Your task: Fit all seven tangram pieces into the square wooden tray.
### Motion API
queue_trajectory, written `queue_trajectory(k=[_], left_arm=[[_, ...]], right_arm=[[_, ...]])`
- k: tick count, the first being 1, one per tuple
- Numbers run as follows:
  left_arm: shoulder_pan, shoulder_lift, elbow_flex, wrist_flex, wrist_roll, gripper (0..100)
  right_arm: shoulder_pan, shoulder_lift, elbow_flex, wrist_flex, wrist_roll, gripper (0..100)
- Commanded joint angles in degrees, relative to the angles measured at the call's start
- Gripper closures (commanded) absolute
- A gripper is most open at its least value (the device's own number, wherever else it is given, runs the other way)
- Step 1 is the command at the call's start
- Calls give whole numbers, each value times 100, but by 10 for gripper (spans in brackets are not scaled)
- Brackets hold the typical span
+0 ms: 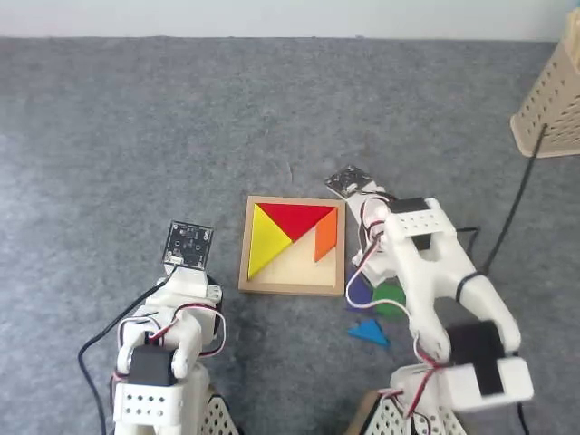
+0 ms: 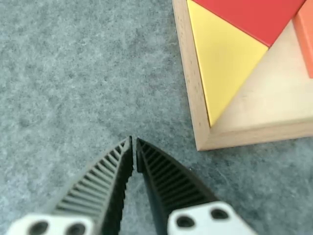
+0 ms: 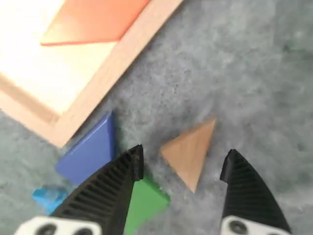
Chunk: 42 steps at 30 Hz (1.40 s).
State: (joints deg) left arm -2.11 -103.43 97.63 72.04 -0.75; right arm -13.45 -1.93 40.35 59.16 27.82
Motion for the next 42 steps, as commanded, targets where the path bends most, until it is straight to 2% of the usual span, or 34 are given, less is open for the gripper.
queue_trajectory(k=[1, 4, 11, 17, 22, 26, 31, 34, 37, 42], left_arm=[[-26, -123, -110, 35, 35, 988], [-26, -123, -110, 35, 35, 988], [-26, -123, -110, 35, 35, 988], [-26, -123, -110, 35, 35, 988], [-26, -123, -110, 35, 35, 988], [-26, -123, -110, 35, 35, 988], [-26, -123, -110, 35, 35, 988], [-26, -123, -110, 35, 35, 988], [-26, -123, -110, 35, 35, 988], [-26, -123, -110, 35, 35, 988]], right_arm=[[145, 259, -299, -233, -70, 745], [154, 338, -352, -251, -211, 753], [145, 224, -360, -259, -387, 918], [110, -163, -369, -110, -897, 926], [40, -901, -1029, 699, -1521, 927], [-620, -1051, -1864, 1270, -2048, 927], [-1780, -602, -2347, 1262, -2391, 926], [-2264, -31, -2602, 1138, -2848, 923], [-2554, 532, -2681, 752, -3332, 925], [-2580, 945, -2681, 338, -3991, 921]])
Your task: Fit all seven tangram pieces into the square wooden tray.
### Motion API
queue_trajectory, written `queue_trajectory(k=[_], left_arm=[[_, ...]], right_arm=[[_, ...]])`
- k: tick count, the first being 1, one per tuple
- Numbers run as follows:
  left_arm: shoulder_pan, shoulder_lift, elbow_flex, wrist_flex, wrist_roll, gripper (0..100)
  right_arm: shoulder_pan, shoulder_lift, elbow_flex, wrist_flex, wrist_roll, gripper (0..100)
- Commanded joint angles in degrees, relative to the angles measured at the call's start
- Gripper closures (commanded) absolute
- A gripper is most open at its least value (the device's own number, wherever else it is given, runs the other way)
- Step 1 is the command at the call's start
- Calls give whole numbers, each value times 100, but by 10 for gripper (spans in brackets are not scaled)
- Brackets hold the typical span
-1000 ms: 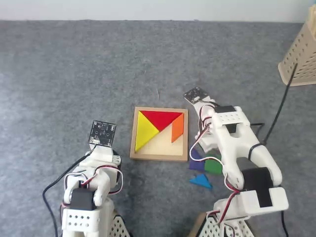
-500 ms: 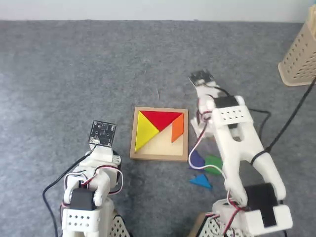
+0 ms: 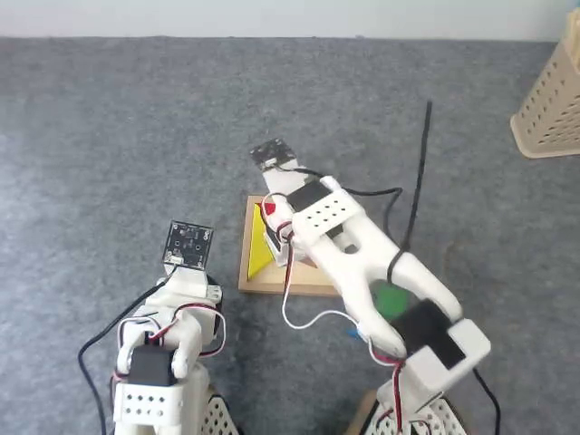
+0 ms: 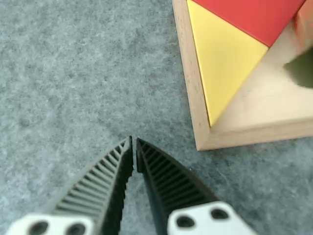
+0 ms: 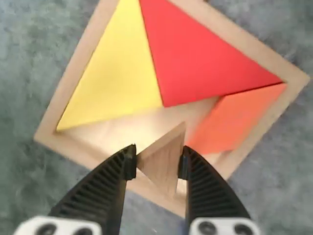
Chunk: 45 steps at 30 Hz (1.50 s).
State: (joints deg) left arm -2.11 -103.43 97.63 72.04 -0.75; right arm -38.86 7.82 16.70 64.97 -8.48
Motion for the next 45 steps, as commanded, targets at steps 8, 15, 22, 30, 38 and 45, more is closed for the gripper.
queue_trajectory(k=[8, 15, 22, 30, 38, 45], left_arm=[[-26, -123, -110, 35, 35, 988], [-26, -123, -110, 35, 35, 988], [-26, -123, -110, 35, 35, 988], [-26, -123, -110, 35, 35, 988], [-26, -123, -110, 35, 35, 988], [-26, -123, -110, 35, 35, 988]], right_arm=[[189, 110, -360, -549, -1002, 877], [233, 295, -378, -752, -1275, 861], [233, 286, -378, -760, -1125, 816], [251, 242, -378, -716, -1108, 702], [743, -567, -123, -497, -290, 990], [725, -936, 826, -1112, 343, 989]])
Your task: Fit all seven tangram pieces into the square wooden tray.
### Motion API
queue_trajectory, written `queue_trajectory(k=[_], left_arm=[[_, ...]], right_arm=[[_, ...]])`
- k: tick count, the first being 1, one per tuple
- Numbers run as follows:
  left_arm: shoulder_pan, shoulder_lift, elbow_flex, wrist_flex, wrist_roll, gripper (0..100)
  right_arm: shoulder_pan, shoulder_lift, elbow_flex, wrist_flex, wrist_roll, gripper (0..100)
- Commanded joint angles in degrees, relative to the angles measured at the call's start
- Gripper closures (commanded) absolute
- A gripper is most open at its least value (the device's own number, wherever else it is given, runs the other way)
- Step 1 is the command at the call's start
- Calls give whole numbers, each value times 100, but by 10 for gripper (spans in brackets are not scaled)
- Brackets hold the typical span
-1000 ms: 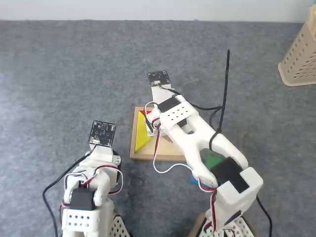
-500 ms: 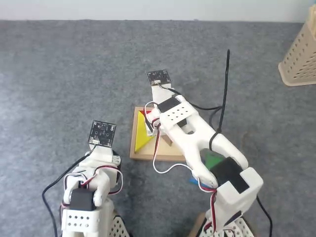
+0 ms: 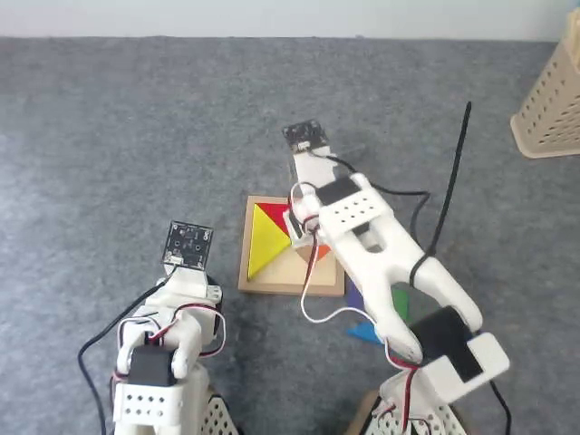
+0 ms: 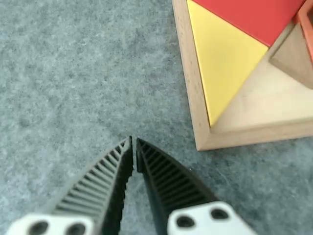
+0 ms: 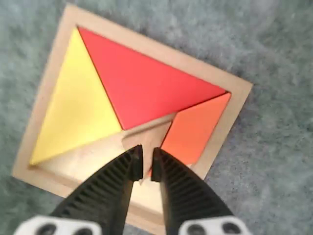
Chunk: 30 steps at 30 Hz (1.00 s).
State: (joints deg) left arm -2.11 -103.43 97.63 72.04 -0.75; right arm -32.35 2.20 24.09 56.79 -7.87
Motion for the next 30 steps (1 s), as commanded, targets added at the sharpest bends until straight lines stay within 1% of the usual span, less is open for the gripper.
queue_trajectory(k=[1, 7, 20, 27, 30], left_arm=[[-26, -123, -110, 35, 35, 988], [-26, -123, -110, 35, 35, 988], [-26, -123, -110, 35, 35, 988], [-26, -123, -110, 35, 35, 988], [-26, -123, -110, 35, 35, 988]], right_arm=[[75, -338, 132, -347, 343, 986], [75, 22, 123, -391, 501, 987], [136, 804, -360, -365, 501, 987], [567, 804, -545, -382, 501, 985], [602, 637, -580, -330, 501, 982]])
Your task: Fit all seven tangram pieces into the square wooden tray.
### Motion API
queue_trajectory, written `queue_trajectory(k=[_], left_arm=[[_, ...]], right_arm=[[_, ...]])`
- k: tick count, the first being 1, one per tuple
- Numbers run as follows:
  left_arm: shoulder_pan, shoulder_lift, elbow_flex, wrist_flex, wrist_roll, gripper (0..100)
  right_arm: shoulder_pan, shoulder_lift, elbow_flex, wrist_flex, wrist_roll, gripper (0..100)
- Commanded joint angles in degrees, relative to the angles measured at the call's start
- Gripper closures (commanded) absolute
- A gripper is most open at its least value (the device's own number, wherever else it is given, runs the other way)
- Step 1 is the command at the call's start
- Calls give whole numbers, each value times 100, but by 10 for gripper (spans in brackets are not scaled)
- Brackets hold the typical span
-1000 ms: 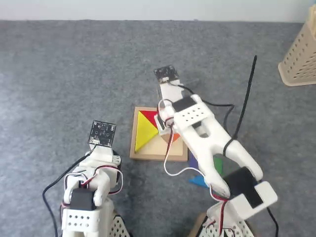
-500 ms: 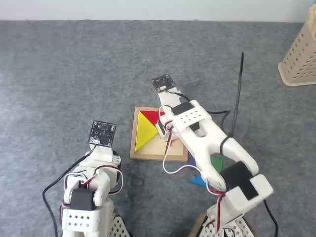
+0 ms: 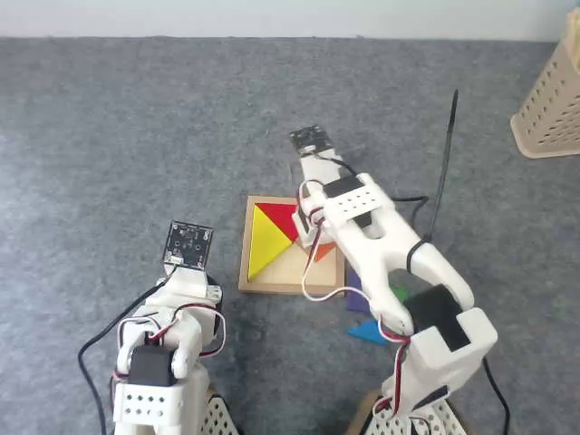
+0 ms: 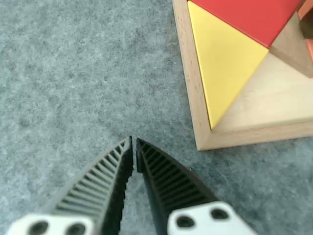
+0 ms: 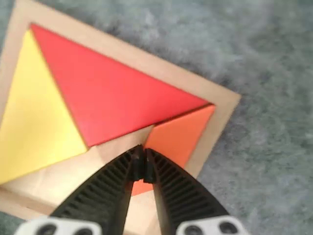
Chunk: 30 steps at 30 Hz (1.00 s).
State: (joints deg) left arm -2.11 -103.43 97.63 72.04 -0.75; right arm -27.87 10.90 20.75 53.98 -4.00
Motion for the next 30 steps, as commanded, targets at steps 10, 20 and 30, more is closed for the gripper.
queue_trajectory(k=[10, 20, 30], left_arm=[[-26, -123, -110, 35, 35, 988], [-26, -123, -110, 35, 35, 988], [-26, -123, -110, 35, 35, 988]], right_arm=[[435, -2448, -211, 1499, 141, 981], [1077, -3037, 1380, 2712, 3138, 982], [1824, -4154, 2646, 2624, 3420, 800]])
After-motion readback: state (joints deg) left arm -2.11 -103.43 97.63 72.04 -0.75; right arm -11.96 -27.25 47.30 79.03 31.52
